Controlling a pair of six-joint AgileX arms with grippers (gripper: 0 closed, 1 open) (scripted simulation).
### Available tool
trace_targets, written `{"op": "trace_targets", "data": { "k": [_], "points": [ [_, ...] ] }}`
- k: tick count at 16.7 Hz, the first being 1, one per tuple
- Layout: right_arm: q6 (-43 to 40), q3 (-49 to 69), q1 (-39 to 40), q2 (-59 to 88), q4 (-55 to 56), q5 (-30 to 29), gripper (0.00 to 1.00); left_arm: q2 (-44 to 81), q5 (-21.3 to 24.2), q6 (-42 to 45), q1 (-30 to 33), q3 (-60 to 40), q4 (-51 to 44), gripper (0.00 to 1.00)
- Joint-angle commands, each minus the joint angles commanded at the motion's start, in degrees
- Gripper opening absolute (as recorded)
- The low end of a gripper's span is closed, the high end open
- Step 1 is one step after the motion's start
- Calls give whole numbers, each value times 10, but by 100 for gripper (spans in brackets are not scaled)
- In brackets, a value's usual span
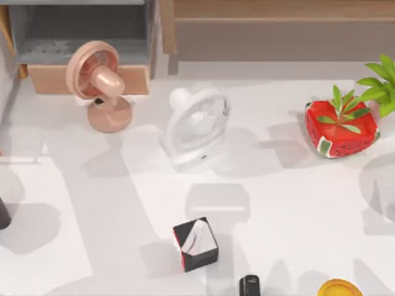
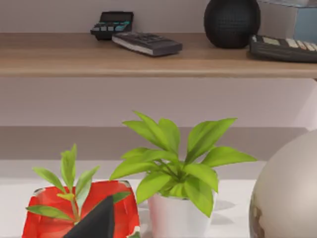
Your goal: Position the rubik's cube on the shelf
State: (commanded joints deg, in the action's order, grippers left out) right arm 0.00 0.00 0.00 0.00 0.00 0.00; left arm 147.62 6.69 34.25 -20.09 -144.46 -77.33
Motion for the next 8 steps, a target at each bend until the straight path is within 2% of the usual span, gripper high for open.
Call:
{"op": "trace_targets", "data": {
  "k": [8],
  "points": [
    [0,0,0,0,0,0,100,-13,-4,4,1,9,-8,0]
  ]
}}
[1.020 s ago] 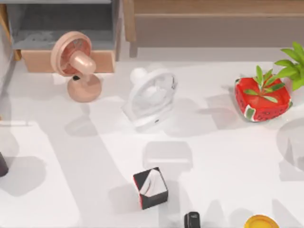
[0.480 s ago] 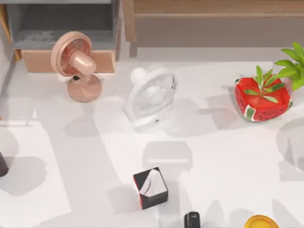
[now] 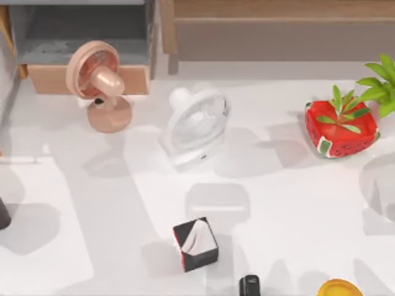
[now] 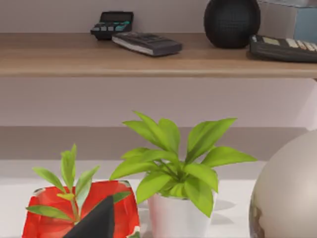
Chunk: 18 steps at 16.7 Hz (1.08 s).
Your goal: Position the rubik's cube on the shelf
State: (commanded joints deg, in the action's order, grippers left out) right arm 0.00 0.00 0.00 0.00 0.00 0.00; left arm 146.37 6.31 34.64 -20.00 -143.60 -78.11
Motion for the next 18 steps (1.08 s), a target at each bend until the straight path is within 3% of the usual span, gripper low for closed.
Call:
{"op": "trace_targets", "data": {
  "k": [4,7,13,18],
  "points": [
    [0,0,0,0,0,0,100,-83,-28,3,20,49,-22,0],
    [0,0,0,0,0,0,100,-165,-56,1,77,105,-20,0],
    [0,0,0,0,0,0,100,-297,-108,-34,297,257,92,0],
    [0,0,0,0,0,0,100,-320,-170,-91,485,391,327,0]
  ]
}}
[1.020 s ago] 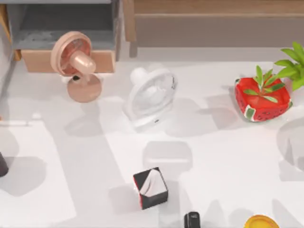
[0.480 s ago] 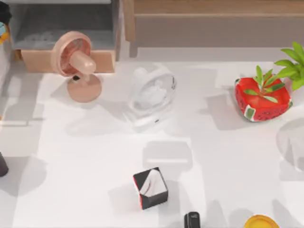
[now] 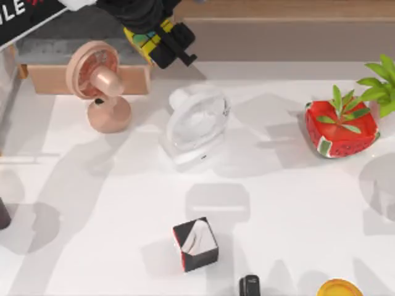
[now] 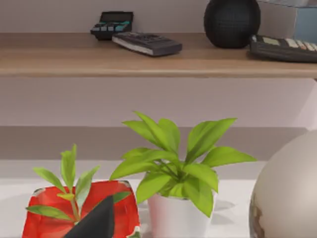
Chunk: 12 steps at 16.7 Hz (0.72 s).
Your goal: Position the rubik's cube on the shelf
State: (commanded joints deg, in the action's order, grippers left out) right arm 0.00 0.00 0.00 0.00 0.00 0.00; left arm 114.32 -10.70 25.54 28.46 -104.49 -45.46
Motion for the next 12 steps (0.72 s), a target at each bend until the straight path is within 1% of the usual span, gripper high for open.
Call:
{"op": "trace_targets", "data": {
  "k": [3,6,9,12],
  "points": [
    [0,0,0,0,0,0,100,26,-51,-36,80,75,198,0],
    [0,0,0,0,0,0,100,74,-113,-67,136,148,416,0],
    [0,0,0,0,0,0,100,123,-178,-94,173,207,631,0],
    [0,0,0,0,0,0,100,158,-240,-121,192,241,812,0]
  ]
}}
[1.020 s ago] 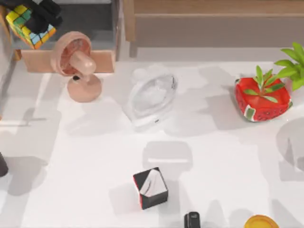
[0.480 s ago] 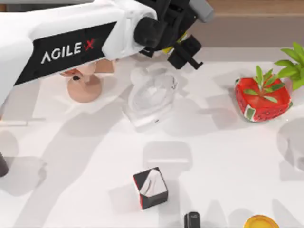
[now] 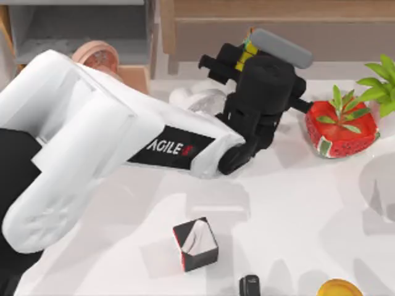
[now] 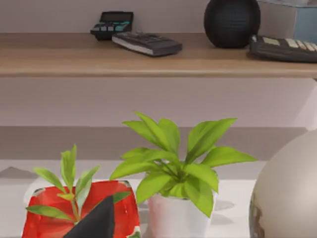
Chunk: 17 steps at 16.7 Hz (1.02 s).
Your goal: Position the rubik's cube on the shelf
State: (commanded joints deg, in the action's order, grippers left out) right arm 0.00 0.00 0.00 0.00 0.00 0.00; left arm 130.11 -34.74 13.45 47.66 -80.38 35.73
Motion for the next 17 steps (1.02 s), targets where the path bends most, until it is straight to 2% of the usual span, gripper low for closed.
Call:
{"op": "trace_targets", "data": {
  "k": [4,7,14,17],
  "points": [
    [0,0,0,0,0,0,100,18,-66,-38,2,3,164,0],
    [0,0,0,0,0,0,100,16,-94,-59,0,-10,224,0],
    [0,0,0,0,0,0,100,17,-97,-62,0,-14,231,0],
    [0,0,0,0,0,0,100,45,-82,-67,-13,-55,201,0]
  ]
}}
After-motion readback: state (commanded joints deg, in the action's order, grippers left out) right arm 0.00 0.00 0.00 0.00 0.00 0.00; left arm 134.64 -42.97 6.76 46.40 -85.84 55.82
